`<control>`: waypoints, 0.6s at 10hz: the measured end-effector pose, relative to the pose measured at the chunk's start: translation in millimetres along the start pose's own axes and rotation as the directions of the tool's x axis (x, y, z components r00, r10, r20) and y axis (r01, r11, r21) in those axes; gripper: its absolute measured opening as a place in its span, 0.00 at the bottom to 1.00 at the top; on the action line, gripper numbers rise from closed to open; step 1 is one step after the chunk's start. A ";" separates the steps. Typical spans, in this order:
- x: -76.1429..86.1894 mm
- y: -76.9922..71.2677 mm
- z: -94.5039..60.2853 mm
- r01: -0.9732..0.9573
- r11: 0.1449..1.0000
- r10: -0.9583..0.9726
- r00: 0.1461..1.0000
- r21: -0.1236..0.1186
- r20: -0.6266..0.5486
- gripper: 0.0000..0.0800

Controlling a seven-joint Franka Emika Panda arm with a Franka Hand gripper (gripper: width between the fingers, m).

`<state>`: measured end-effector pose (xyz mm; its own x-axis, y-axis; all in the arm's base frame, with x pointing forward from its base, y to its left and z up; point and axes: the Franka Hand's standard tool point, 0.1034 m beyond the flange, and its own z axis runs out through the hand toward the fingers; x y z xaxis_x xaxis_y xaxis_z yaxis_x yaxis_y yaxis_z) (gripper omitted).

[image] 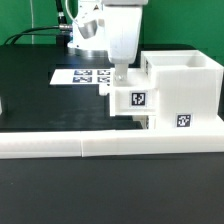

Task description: Assemble drawer

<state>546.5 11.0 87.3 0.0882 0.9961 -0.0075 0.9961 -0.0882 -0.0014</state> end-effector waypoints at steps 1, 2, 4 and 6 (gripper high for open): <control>-10.1 -1.0 -8.7 0.021 1.000 -0.021 1.000 0.013 0.010 0.81; -25.5 -1.9 -16.5 0.055 0.998 -0.056 0.998 0.027 0.019 0.81; -50.5 -0.2 -23.7 0.068 0.997 -0.068 0.997 0.024 0.020 0.81; -48.7 -1.1 -21.3 0.063 0.998 -0.064 0.998 0.028 0.019 0.81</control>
Offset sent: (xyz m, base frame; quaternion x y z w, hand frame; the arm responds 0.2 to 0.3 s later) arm -0.0130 -0.0407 0.0232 0.0096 0.0602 -0.0364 0.9975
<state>541.1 -37.2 109.0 0.0246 0.9993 -0.0268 0.9992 -0.0254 -0.0294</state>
